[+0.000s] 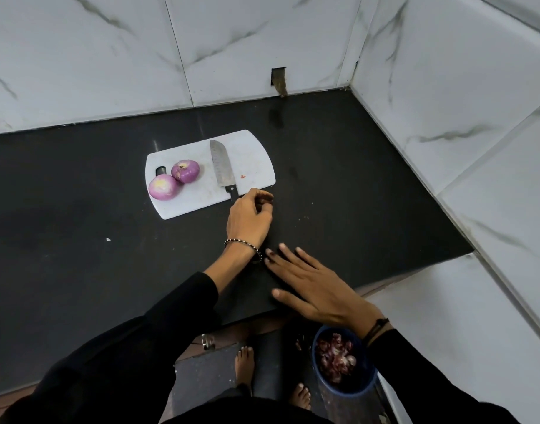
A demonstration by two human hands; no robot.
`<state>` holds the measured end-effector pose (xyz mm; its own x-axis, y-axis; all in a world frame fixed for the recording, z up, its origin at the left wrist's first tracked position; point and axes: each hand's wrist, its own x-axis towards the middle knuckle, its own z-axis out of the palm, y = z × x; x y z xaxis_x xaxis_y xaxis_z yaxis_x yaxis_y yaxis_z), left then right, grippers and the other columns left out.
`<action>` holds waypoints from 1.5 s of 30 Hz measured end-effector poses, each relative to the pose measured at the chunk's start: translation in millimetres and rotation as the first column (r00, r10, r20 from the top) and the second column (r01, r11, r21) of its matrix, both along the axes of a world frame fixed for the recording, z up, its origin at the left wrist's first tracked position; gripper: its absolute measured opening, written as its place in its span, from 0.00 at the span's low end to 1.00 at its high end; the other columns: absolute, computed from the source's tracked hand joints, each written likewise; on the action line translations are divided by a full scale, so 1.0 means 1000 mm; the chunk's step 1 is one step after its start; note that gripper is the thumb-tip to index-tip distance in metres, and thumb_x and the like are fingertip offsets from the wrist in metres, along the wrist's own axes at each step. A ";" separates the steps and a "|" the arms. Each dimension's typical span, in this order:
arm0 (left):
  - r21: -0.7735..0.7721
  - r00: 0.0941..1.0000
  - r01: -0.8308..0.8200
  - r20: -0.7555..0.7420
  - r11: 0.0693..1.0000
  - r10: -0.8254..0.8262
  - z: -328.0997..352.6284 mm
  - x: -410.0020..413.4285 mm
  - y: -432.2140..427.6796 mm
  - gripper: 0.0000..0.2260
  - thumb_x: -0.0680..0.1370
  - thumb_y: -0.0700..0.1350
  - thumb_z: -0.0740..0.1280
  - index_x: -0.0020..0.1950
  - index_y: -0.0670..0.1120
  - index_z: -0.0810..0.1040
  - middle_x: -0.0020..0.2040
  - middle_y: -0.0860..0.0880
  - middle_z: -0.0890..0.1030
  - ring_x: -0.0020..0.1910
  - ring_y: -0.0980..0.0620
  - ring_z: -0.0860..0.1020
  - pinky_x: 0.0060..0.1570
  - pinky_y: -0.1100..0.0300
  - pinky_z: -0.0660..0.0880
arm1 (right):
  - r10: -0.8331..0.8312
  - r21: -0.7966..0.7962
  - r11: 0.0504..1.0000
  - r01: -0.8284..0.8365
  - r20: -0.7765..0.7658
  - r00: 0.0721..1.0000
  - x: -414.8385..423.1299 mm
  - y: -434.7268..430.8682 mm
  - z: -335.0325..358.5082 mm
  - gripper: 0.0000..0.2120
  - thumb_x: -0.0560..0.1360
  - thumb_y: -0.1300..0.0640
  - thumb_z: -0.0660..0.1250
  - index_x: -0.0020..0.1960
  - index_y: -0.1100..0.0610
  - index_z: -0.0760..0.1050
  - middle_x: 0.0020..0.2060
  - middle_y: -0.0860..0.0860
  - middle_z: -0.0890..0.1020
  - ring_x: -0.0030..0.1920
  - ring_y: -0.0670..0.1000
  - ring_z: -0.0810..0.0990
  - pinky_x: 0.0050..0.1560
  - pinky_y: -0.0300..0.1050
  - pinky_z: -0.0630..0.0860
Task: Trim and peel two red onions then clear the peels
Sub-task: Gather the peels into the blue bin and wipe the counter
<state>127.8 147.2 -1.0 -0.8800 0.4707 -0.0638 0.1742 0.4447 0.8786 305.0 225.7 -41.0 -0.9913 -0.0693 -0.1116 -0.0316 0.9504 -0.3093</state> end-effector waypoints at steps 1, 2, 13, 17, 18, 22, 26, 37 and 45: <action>-0.006 1.000 0.007 -0.002 1.000 -0.007 0.000 0.000 -0.001 0.09 0.78 0.40 0.66 0.52 0.52 0.82 0.51 0.52 0.84 0.53 0.53 0.81 0.58 0.51 0.78 | 0.014 0.055 0.998 -0.014 -0.010 1.000 0.001 -0.002 -0.005 0.29 0.85 0.40 0.45 0.82 0.51 0.46 0.81 0.45 0.46 0.80 0.44 0.36 0.80 0.48 0.37; -0.011 1.000 0.014 -0.003 1.000 -0.014 -0.001 0.002 -0.002 0.09 0.78 0.41 0.66 0.52 0.52 0.82 0.51 0.52 0.84 0.53 0.53 0.81 0.58 0.51 0.78 | 0.011 0.105 0.994 -0.008 -0.026 1.000 0.002 -0.001 -0.010 0.29 0.86 0.41 0.44 0.82 0.51 0.45 0.81 0.45 0.46 0.80 0.45 0.36 0.80 0.50 0.38; -0.030 1.000 0.008 0.004 1.000 -0.008 0.000 0.006 -0.008 0.09 0.77 0.41 0.66 0.51 0.53 0.82 0.50 0.54 0.84 0.52 0.54 0.81 0.57 0.53 0.78 | -0.310 0.226 0.924 0.308 -0.029 0.950 -0.042 0.037 -0.007 0.35 0.84 0.36 0.41 0.82 0.58 0.45 0.82 0.52 0.46 0.80 0.49 0.37 0.80 0.50 0.36; -0.032 0.999 0.044 -0.001 0.999 -0.044 0.000 0.009 -0.011 0.09 0.77 0.41 0.66 0.53 0.52 0.82 0.49 0.55 0.84 0.51 0.55 0.81 0.57 0.53 0.78 | -0.492 0.036 0.869 0.493 -0.028 0.870 -0.048 0.054 0.003 0.42 0.81 0.32 0.46 0.82 0.61 0.44 0.81 0.55 0.45 0.81 0.50 0.39 0.79 0.46 0.38; -0.030 0.999 0.048 -0.002 0.998 -0.048 0.000 0.009 -0.011 0.08 0.77 0.41 0.66 0.52 0.52 0.82 0.48 0.55 0.84 0.51 0.55 0.81 0.56 0.52 0.78 | -0.523 -0.026 0.852 0.523 -0.002 0.852 -0.049 0.061 0.004 0.45 0.80 0.30 0.48 0.81 0.61 0.42 0.81 0.55 0.44 0.81 0.50 0.40 0.79 0.46 0.39; -0.025 0.998 0.058 0.002 0.998 -0.058 -0.004 0.007 -0.011 0.09 0.77 0.41 0.66 0.52 0.53 0.82 0.47 0.55 0.84 0.50 0.55 0.81 0.56 0.50 0.79 | -0.479 -0.094 0.870 0.484 0.064 0.875 -0.042 0.072 0.010 0.52 0.74 0.24 0.53 0.82 0.57 0.39 0.81 0.51 0.44 0.81 0.47 0.42 0.79 0.44 0.41; -0.006 0.996 0.087 0.007 0.996 -0.087 -0.007 0.008 -0.006 0.09 0.77 0.41 0.66 0.51 0.54 0.81 0.47 0.55 0.84 0.49 0.55 0.81 0.55 0.49 0.79 | -0.405 -0.212 0.882 0.420 0.114 0.907 -0.021 0.064 0.018 0.47 0.72 0.23 0.56 0.82 0.45 0.45 0.81 0.44 0.52 0.80 0.48 0.53 0.79 0.48 0.54; -0.017 0.986 0.168 -0.009 0.986 -0.168 -0.004 0.000 0.001 0.09 0.78 0.41 0.66 0.53 0.52 0.81 0.48 0.55 0.84 0.48 0.56 0.81 0.54 0.54 0.79 | -0.617 0.007 0.786 0.618 0.057 0.785 -0.006 0.011 0.003 0.49 0.78 0.27 0.45 0.81 0.64 0.39 0.81 0.59 0.45 0.81 0.52 0.43 0.80 0.46 0.41; -0.016 0.979 0.202 -0.014 0.979 -0.203 -0.004 -0.003 0.005 0.09 0.77 0.40 0.66 0.53 0.52 0.82 0.48 0.55 0.84 0.49 0.56 0.81 0.54 0.57 0.78 | -0.582 -0.145 0.804 0.577 0.009 0.813 -0.041 0.013 0.004 0.40 0.83 0.38 0.52 0.81 0.62 0.40 0.81 0.58 0.48 0.81 0.51 0.47 0.79 0.44 0.43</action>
<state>124.3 151.9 -5.5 -0.7675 0.6383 -0.0593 0.2753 0.4118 0.8687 264.5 238.9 -36.9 -0.8548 0.5074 -0.1092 0.4986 0.7445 -0.4439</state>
